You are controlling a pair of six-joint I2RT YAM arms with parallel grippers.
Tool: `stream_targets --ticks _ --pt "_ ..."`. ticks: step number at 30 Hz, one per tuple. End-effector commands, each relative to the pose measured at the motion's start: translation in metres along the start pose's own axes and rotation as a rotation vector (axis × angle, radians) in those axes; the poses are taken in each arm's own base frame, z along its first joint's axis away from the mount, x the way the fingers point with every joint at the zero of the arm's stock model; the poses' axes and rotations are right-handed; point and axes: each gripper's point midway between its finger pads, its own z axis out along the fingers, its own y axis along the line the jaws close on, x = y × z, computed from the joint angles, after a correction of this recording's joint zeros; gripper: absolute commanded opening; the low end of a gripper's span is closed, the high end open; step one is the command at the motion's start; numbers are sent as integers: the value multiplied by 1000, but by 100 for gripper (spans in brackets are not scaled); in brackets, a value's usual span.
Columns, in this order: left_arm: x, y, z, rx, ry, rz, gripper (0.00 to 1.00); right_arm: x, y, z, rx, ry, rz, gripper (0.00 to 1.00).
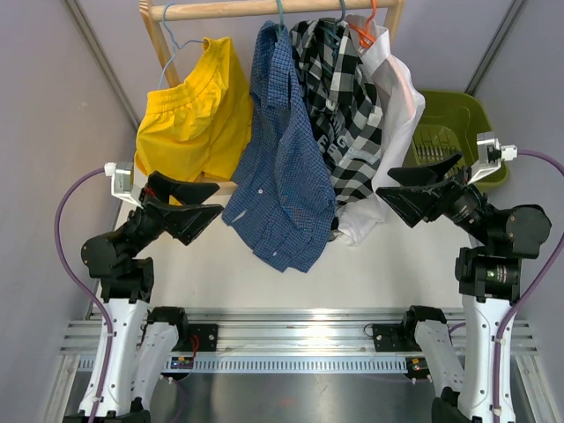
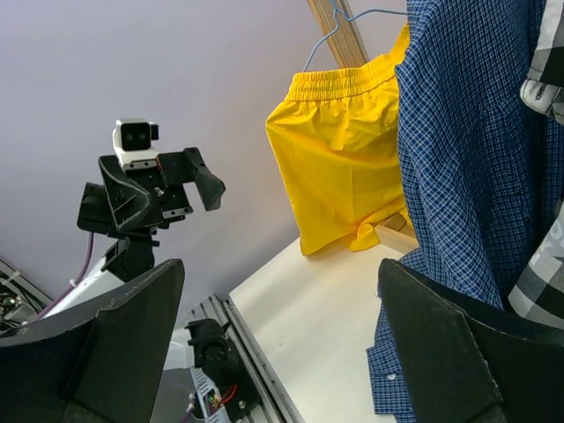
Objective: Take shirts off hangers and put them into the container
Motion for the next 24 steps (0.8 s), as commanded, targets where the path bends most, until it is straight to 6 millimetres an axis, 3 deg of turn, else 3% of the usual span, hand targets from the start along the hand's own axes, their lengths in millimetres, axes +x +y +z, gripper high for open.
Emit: stream_targets --ticks 1,5,7,11,13,15,18,19,21,22,23,24 --pt "-6 -36 1 103 30 39 99 -4 7 3 -37 3 45 100" --pt "-3 -48 -1 169 31 38 99 -7 16 2 -101 -38 48 99" --pt "-1 -52 -2 192 40 35 99 -21 38 0 -165 -94 -17 99" --pt "3 -55 -4 203 53 29 99 -48 44 6 -178 -168 -34 99" --pt "4 -54 -4 203 55 30 99 -58 33 14 -176 -181 12 99" --pt "7 -52 -5 201 58 31 99 -68 37 18 -230 -203 33 99" --pt "11 -49 -6 196 79 39 99 -83 16 32 -217 -208 69 98" --pt "12 -50 -6 196 85 40 99 -93 27 34 -222 -202 13 99" --pt "14 -46 -5 180 95 48 99 -97 2 43 -87 -172 -65 99" --pt "15 -44 -5 169 101 44 99 -118 13 42 -42 -208 -145 100" --pt "15 -41 -4 154 100 42 99 -113 -8 42 63 -169 -197 99" --pt "17 -35 -4 132 109 43 99 -118 -14 41 116 -167 -228 99"
